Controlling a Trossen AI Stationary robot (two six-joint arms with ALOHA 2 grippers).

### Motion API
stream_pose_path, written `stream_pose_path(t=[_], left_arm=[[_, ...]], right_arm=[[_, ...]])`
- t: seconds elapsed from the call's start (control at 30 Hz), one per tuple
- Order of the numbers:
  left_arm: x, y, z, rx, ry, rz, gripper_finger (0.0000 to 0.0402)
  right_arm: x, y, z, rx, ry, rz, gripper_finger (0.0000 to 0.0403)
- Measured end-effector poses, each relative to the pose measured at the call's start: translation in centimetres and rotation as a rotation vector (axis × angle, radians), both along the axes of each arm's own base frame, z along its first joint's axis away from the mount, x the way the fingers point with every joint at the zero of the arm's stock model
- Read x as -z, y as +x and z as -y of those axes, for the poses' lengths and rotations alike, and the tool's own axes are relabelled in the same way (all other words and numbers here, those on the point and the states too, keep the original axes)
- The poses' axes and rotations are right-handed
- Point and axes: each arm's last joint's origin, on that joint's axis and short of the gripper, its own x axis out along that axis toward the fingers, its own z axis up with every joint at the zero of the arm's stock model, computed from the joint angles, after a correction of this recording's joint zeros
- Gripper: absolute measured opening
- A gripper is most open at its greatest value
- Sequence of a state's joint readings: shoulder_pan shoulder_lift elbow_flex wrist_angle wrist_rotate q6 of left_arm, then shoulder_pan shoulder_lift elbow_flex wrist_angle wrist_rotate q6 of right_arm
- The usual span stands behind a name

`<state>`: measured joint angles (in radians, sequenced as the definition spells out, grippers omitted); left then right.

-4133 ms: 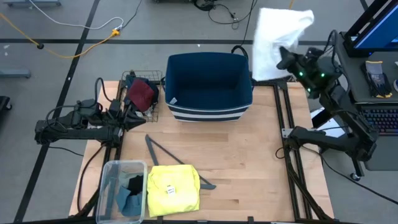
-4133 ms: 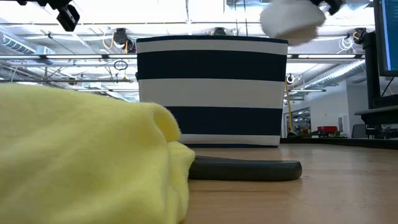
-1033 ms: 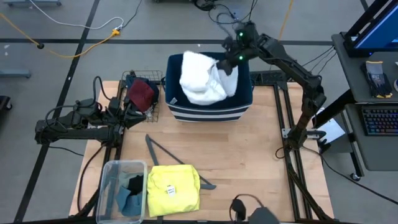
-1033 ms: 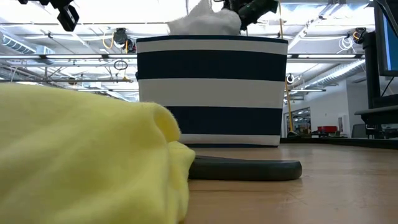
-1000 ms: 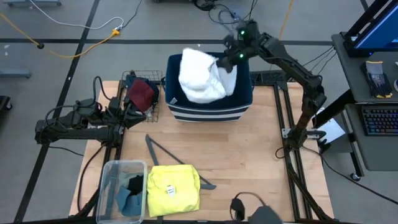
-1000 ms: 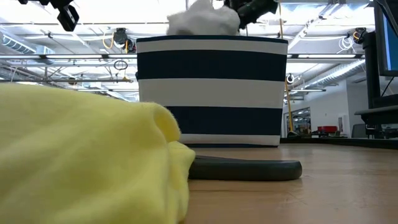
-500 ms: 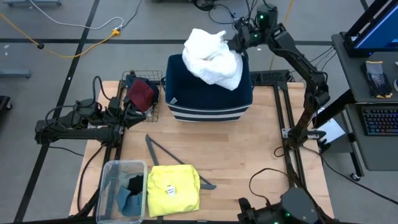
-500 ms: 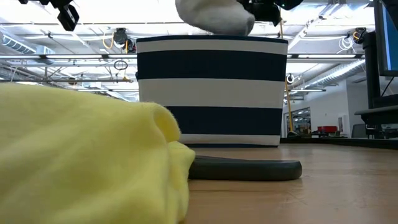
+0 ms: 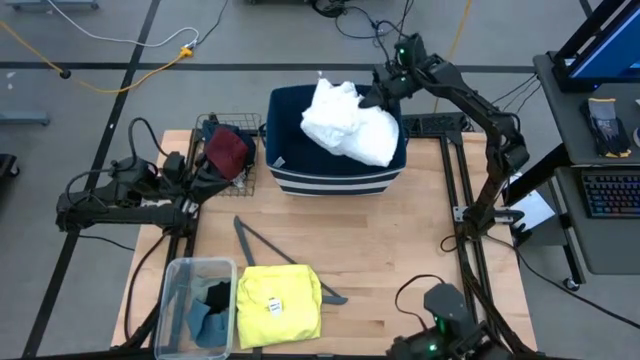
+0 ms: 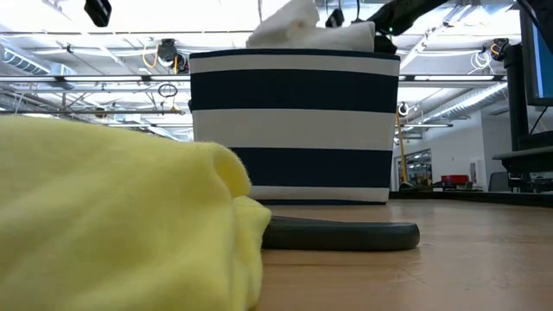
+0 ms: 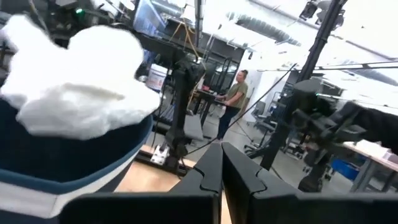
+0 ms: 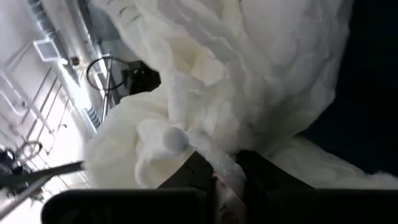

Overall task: Pick & Place Cloths
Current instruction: Put the white blouse into the blue laundry bin

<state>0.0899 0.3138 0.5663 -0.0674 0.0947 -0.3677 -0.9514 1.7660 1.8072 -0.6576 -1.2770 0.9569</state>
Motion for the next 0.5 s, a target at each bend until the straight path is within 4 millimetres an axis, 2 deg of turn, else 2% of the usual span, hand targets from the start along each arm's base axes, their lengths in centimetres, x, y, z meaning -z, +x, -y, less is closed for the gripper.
stream_pose_path(t=[0.2,0.37,0.5], left_arm=[[0.0,0.0,0.0,0.021,-0.015,-0.005,0.0014],[0.0,0.0,0.1,0.022,-0.017,-0.005,0.0002],[0.0,0.0,0.0,0.024,-0.027,-0.005,0.0012]], right_arm=[[1.1,-0.5,0.6,0.014,-0.003,0.005,0.0025],[2.8,0.0,0.5,0.001,0.005,0.0,0.0025],[4.7,0.8,0.1,-0.016,-0.004,0.007,0.0025]])
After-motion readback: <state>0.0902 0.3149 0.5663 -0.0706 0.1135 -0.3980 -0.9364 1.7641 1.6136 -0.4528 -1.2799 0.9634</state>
